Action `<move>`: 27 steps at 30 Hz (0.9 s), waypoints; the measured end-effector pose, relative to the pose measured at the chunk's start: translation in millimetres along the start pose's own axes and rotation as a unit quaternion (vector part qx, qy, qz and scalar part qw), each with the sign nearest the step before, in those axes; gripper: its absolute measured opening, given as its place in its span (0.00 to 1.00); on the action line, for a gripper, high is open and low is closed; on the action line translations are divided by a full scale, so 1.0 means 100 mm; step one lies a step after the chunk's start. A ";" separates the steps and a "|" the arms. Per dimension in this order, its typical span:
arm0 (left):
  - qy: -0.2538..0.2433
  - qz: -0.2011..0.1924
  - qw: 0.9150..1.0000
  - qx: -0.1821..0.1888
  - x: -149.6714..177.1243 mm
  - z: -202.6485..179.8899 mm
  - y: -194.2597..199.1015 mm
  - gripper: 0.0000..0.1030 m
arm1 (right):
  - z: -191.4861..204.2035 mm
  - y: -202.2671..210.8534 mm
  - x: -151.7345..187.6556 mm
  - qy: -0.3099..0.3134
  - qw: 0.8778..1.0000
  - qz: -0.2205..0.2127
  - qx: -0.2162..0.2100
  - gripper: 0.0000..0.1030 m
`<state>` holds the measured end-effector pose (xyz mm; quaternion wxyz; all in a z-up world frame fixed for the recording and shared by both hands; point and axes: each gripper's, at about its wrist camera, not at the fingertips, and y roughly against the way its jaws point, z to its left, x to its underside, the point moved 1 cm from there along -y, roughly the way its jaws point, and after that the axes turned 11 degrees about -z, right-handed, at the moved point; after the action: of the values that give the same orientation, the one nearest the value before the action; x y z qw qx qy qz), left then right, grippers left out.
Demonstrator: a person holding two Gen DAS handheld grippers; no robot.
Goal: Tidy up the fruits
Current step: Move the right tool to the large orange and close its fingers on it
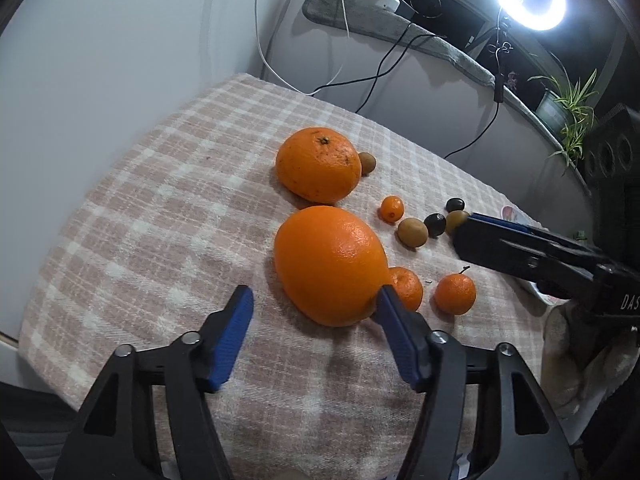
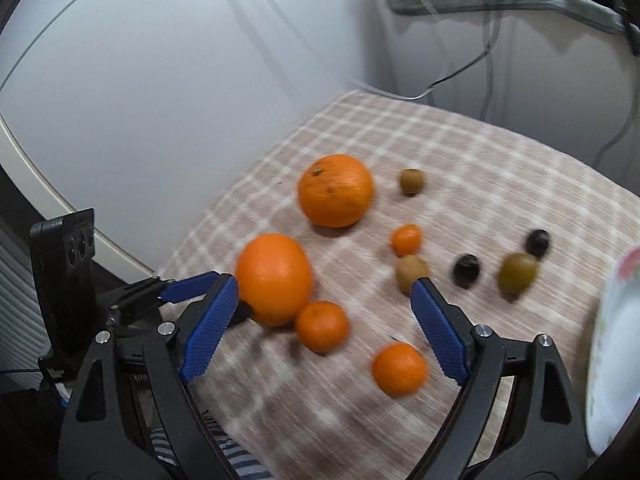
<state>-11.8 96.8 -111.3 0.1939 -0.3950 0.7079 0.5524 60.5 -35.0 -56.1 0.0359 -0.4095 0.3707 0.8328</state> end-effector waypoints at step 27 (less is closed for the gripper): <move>0.027 0.005 0.999 0.036 0.05 -0.03 -0.28 0.69 | 0.18 -0.80 0.11 -0.019 0.989 0.125 -0.077 0.66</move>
<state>7.3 90.3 -131.4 0.1861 -0.3993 0.7340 0.5169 70.7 32.0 -104.1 -0.0929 -0.3459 0.3528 0.8644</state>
